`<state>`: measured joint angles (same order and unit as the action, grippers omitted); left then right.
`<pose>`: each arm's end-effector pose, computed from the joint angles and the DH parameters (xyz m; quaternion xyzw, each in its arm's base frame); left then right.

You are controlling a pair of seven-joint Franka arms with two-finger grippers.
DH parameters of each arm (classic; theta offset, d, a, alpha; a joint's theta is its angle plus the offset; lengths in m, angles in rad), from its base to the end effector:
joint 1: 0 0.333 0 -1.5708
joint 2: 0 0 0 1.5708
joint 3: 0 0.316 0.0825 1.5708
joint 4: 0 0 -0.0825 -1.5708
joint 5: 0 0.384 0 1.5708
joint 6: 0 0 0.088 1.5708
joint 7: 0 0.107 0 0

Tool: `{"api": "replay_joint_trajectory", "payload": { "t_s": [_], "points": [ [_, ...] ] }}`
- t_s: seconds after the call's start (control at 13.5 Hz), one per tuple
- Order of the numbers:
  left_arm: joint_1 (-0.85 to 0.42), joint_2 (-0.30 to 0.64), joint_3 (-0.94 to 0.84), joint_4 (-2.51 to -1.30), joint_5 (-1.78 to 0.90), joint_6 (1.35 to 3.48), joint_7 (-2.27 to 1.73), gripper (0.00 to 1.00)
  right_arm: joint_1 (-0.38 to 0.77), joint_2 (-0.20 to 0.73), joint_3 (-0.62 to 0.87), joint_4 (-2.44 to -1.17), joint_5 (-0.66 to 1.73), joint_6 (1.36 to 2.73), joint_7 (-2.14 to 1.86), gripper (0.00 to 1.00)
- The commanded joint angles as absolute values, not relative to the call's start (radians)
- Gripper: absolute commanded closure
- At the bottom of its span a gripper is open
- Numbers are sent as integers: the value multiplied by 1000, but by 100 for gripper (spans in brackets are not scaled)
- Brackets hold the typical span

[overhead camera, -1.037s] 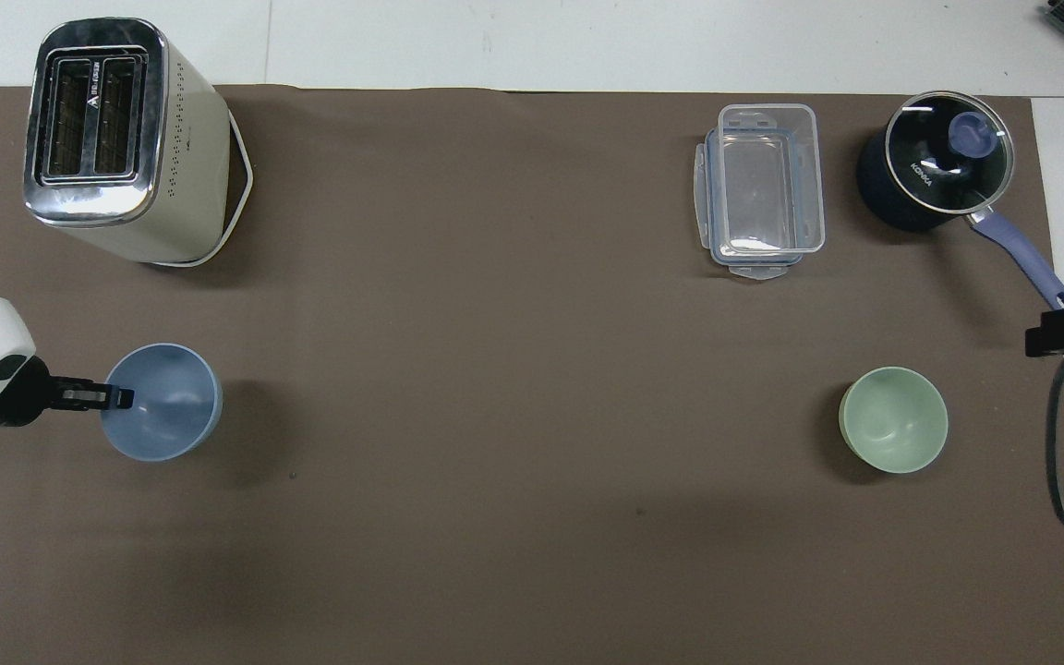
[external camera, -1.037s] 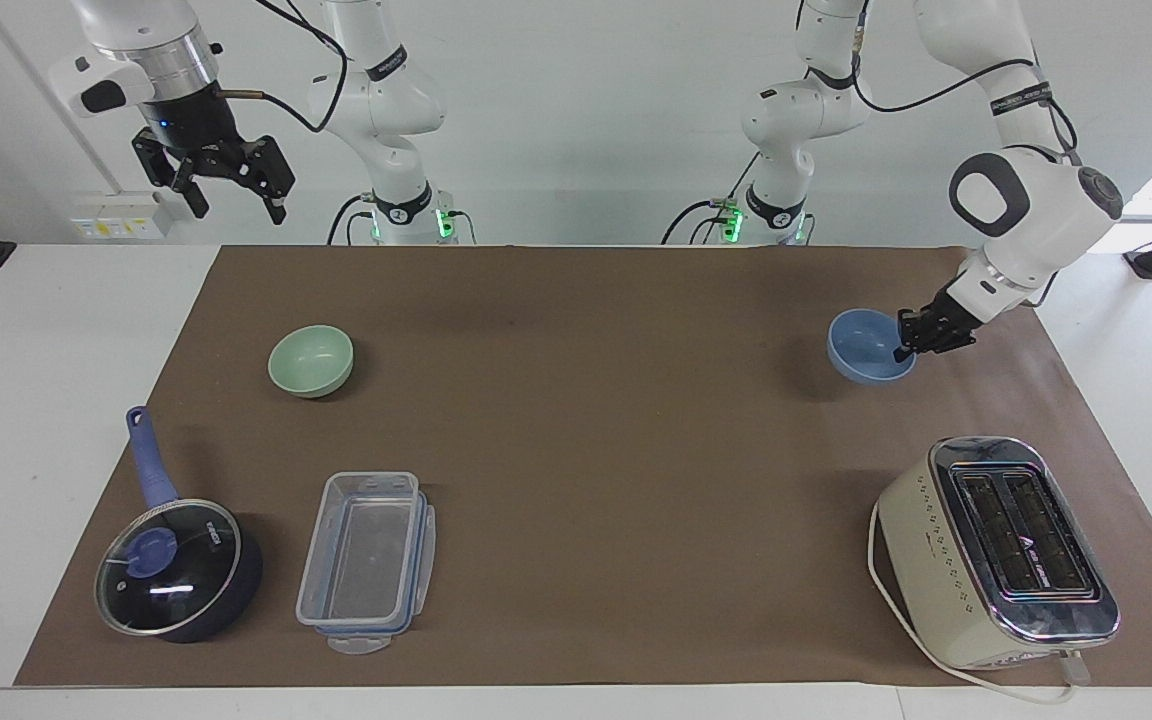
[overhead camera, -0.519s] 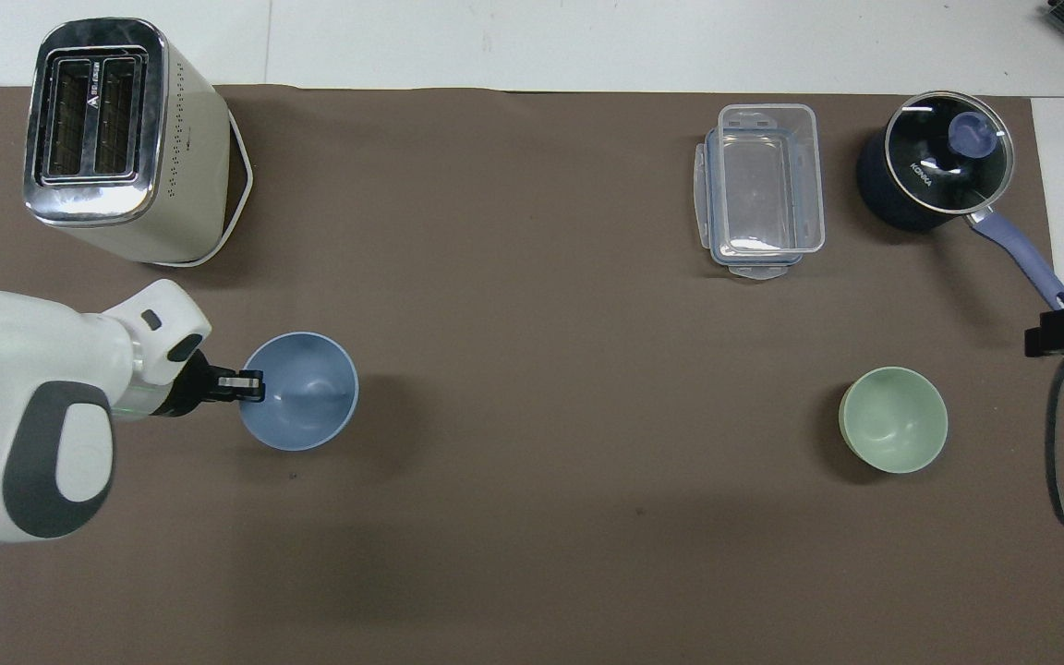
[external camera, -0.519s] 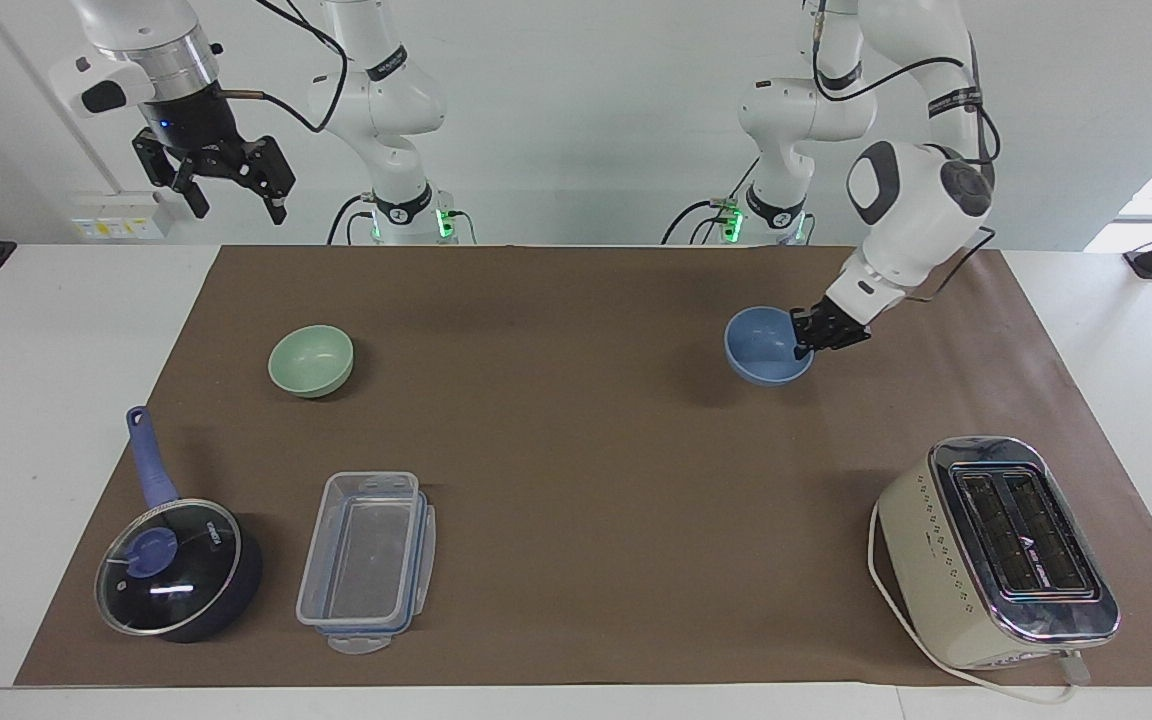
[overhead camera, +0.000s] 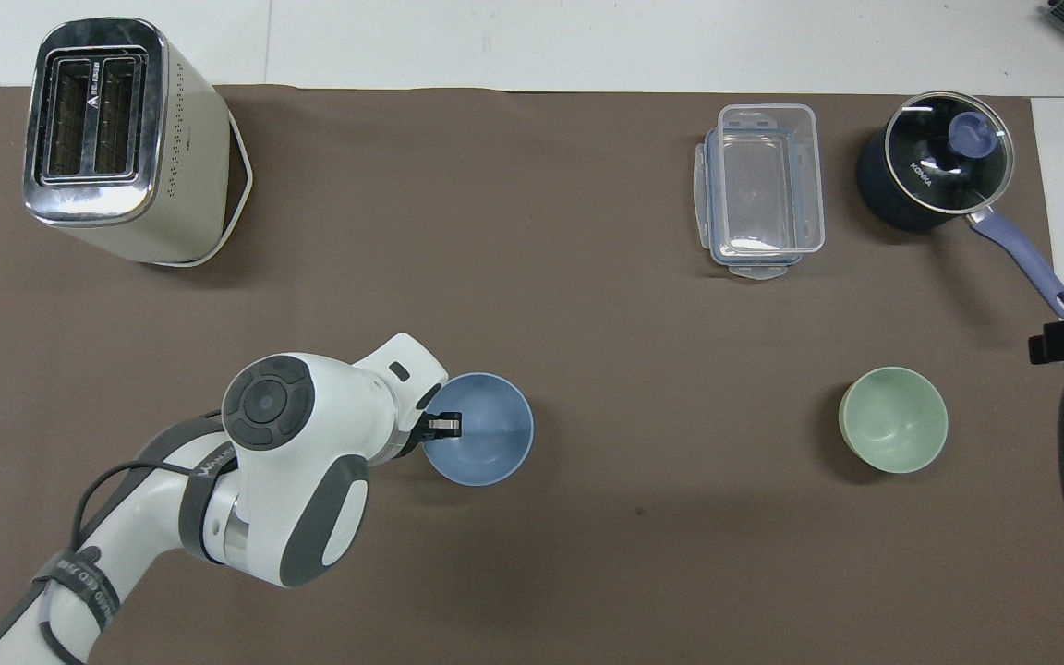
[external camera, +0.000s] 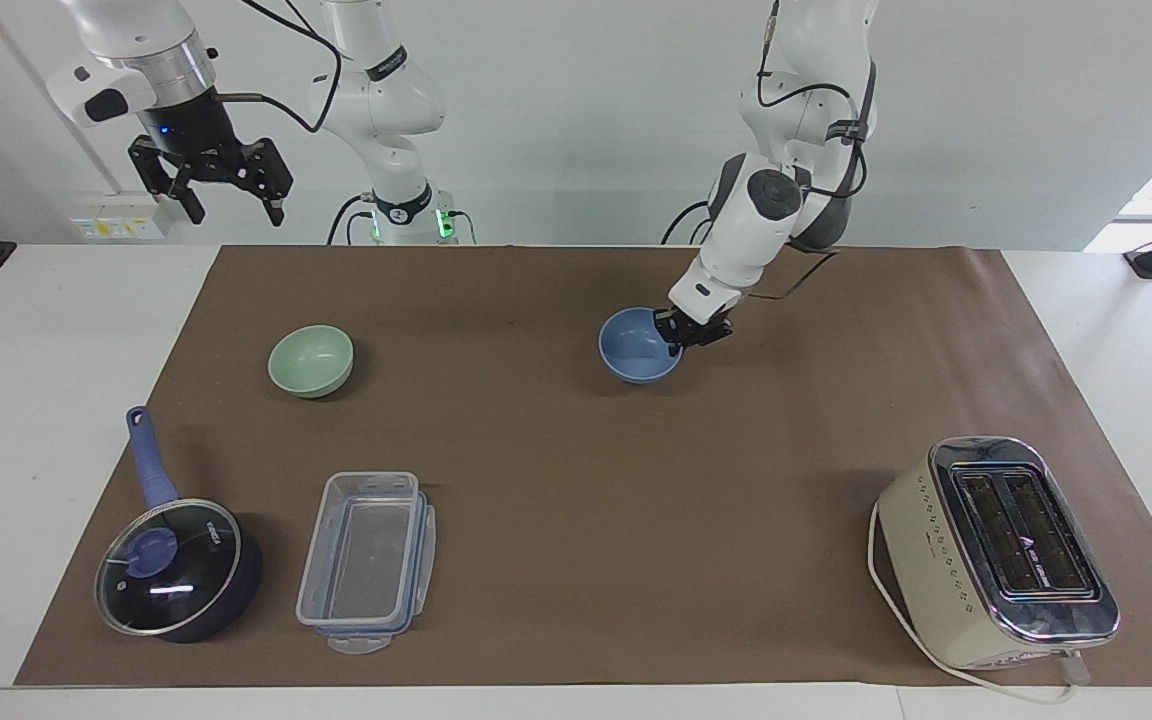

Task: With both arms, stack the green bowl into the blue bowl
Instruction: 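Slide the blue bowl with the left gripper toward the table centre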

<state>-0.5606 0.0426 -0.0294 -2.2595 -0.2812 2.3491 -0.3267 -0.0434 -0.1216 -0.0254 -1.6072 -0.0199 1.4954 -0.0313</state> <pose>0.4383 -0.2982 0.3478 0.9938 -0.0347 -0.0246 0.1024 0.5068 -0.0381 0.6654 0.9998 -0.0195 0.0045 0.0086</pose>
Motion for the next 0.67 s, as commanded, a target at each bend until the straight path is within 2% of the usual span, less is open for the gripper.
{"api": "replay_joint_trajectory", "payload": {
  "t_s": [0.0,0.15,0.37,0.52,0.59],
  "points": [
    [-624,40,-9,-2272,-294,2404,-339,100,-72,-144,-23,-1655,-28,1522,-66,0],
    [-646,47,-11,-2269,-298,2419,-339,100,-74,-143,-23,-1693,-28,1528,-99,0],
    [-689,86,-11,-2266,-299,2493,-388,100,-109,-147,-23,-1788,-28,1623,-165,0],
    [-692,80,-11,-2272,-299,2476,-410,70,-136,-147,-23,-1828,-28,1666,-219,0],
    [-692,80,-11,-2272,-299,2471,-396,62,-140,-146,-23,-1833,-28,1673,-221,0]
  ]
}}
